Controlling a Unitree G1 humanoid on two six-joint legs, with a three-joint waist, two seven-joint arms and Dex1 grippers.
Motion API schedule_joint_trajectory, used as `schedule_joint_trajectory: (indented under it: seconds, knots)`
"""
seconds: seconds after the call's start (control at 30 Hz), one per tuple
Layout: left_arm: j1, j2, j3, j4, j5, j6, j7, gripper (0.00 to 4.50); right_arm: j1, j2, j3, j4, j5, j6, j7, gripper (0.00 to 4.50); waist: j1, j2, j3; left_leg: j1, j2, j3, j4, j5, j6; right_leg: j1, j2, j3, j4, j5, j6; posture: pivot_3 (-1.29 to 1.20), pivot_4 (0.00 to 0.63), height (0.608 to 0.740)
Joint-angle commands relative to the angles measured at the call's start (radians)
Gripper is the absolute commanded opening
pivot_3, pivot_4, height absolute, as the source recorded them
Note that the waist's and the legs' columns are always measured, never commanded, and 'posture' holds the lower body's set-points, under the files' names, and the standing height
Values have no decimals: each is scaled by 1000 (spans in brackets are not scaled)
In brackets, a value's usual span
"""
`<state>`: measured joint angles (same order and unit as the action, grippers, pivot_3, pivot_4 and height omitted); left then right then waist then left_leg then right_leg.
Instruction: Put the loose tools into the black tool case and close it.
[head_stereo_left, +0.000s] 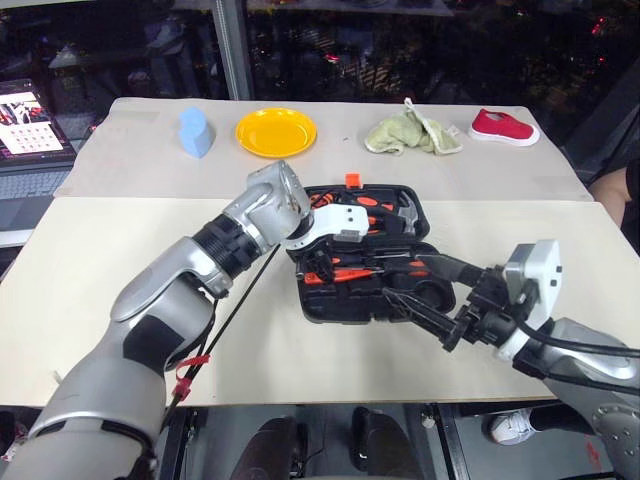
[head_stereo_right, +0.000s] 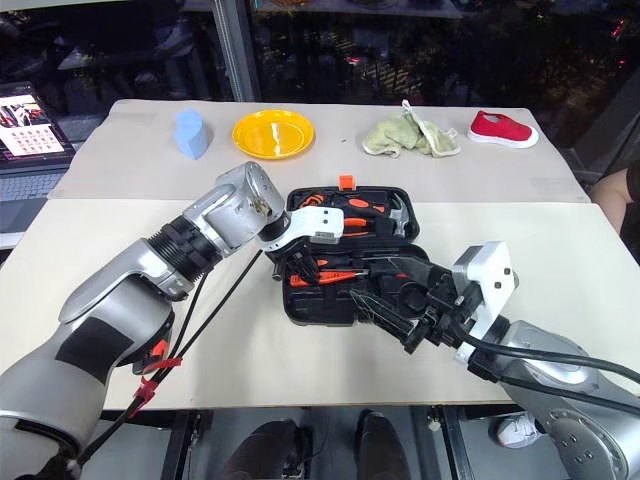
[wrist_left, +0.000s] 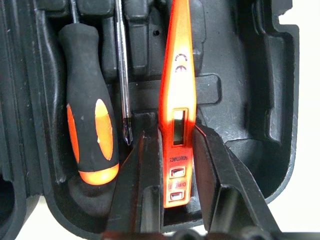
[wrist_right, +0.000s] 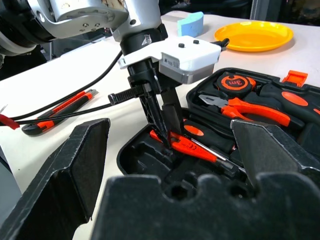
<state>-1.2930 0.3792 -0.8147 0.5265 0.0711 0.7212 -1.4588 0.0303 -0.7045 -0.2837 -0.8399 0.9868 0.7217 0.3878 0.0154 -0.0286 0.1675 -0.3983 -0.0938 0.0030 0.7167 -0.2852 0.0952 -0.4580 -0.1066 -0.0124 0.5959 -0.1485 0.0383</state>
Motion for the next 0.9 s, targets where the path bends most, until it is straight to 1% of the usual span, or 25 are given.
schedule_joint_trajectory:
  seconds: [0.03, 0.27, 0.57, 0.6, 0.63, 0.67, 0.7, 0.73, 0.77, 0.83, 0.87, 0.9]
  knots:
    - [4, -30, 8, 55, 40, -42, 8, 409, -3, 9, -8, -26, -5, -34, -14, 4500, 0, 1, -1, 0, 0, 0, 0, 0, 0, 0, 0, 0, 0, 0, 0, 0, 150, 740]
    - [8, -69, 23, 131, 80, -98, 4, 409, 23, 19, -14, -47, -6, -36, -30, 4500, 7, 3, -2, 1, 0, 0, 2, 0, 1, 2, 0, 0, 1, 0, 0, 0, 150, 740]
    - [11, -109, 60, 200, 114, -129, 12, 409, 31, 16, -18, -57, -3, -37, -36, 4500, 13, 4, -3, 2, 0, 0, 8, -4, 6, 3, 0, 0, 5, 0, 0, 0, 150, 740]
    - [10, -112, 65, 203, 118, -130, 11, 1410, 29, 15, -18, -55, -2, -37, -35, 4500, 13, 4, -3, 2, 0, 0, 9, -6, 10, 3, 0, 0, 6, 0, 0, 0, 150, 740]
    - [6, -112, 75, 197, 112, -117, -4, 1516, 27, 15, -18, -53, -2, -37, -34, 4500, 13, 4, -3, 1, 0, 0, 10, -6, 10, 3, 0, 0, 7, 0, 0, 0, 150, 740]
    - [3, -111, 83, 193, 108, -108, -14, 1861, 26, 14, -18, -52, -3, -37, -33, 4500, 12, 4, -3, 1, 0, 0, 10, -6, 10, 3, 0, 0, 7, 0, 0, 0, 150, 740]
    - [1, -113, 88, 191, 107, -101, -21, 2298, 28, 14, -20, -50, -3, -38, -31, 4500, 12, 4, -3, 1, 0, 0, 10, -6, 10, 3, 0, 0, 7, 0, 0, 0, 150, 740]
    - [-6, -102, 101, 176, 100, -95, -37, 2551, 26, 14, -19, -48, -3, -39, -30, 4500, 13, 4, -3, 1, 0, 0, 11, -6, 10, 3, 0, 0, 8, 0, 1, 0, 150, 740]
    - [-11, -96, 110, 167, 97, -91, -47, 3000, 26, 14, -20, -46, -3, -39, -28, 4500, 14, 4, -3, 1, 0, 0, 11, -6, 10, 3, -1, 0, 8, 0, 1, 0, 150, 740]
    - [-19, -40, 139, 118, 85, -107, -84, 3695, 22, 14, -15, -39, -3, -37, -23, 4500, 13, 4, -3, 1, 0, 0, 11, -6, 10, 2, -1, 0, 9, 0, 1, 0, 150, 740]
    - [-19, 12, 154, 71, 56, -103, -116, 4064, 21, 14, -14, -33, -1, -36, -18, 4500, 12, 4, -2, 0, 0, 0, 11, -6, 10, 1, -1, 0, 9, 0, 1, 0, 150, 740]
    - [-13, 65, 176, 15, 6, -98, -138, 4064, 21, 12, -14, -27, -1, -34, -13, 4500, 6, 4, -2, 0, 0, 0, 11, -6, 10, 1, -1, 0, 10, 0, 0, 0, 150, 740]
